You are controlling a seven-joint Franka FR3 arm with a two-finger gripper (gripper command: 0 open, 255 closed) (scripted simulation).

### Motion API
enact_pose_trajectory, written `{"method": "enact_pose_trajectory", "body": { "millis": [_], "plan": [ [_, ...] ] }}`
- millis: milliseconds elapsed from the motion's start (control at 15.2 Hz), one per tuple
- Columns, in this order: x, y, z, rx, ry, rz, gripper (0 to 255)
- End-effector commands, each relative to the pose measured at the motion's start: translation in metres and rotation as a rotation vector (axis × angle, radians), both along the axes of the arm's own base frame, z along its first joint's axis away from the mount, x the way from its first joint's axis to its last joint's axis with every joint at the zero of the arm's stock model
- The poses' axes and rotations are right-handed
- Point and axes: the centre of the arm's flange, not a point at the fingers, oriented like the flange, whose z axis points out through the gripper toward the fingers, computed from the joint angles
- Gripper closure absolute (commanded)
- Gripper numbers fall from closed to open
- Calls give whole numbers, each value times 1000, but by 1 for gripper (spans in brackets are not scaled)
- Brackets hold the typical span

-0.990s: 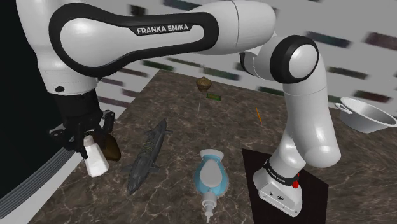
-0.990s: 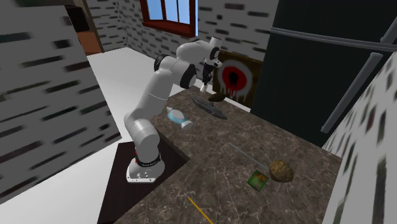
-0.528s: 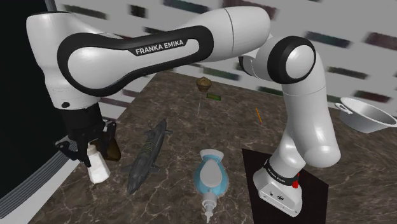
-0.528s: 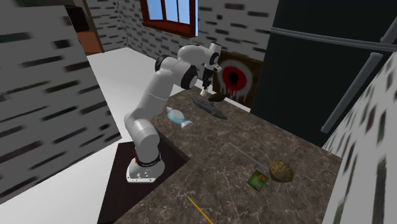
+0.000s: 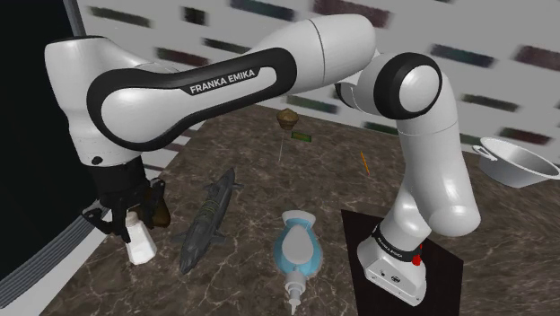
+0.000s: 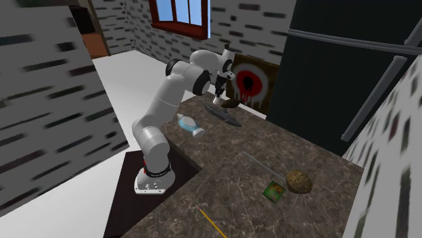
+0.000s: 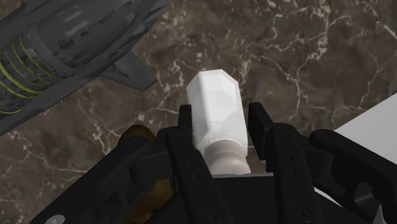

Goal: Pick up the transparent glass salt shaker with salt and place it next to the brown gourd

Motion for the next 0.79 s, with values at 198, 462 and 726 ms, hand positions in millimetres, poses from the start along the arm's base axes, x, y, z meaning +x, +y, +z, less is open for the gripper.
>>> {"method": "enact_pose_trajectory", "body": {
  "millis": [198,462,726],
  "plan": [
    [0,0,0,0,0,0,0],
    [0,0,0,0,0,0,0],
    [9,-2,38,0,0,0,0]
  ]
}}
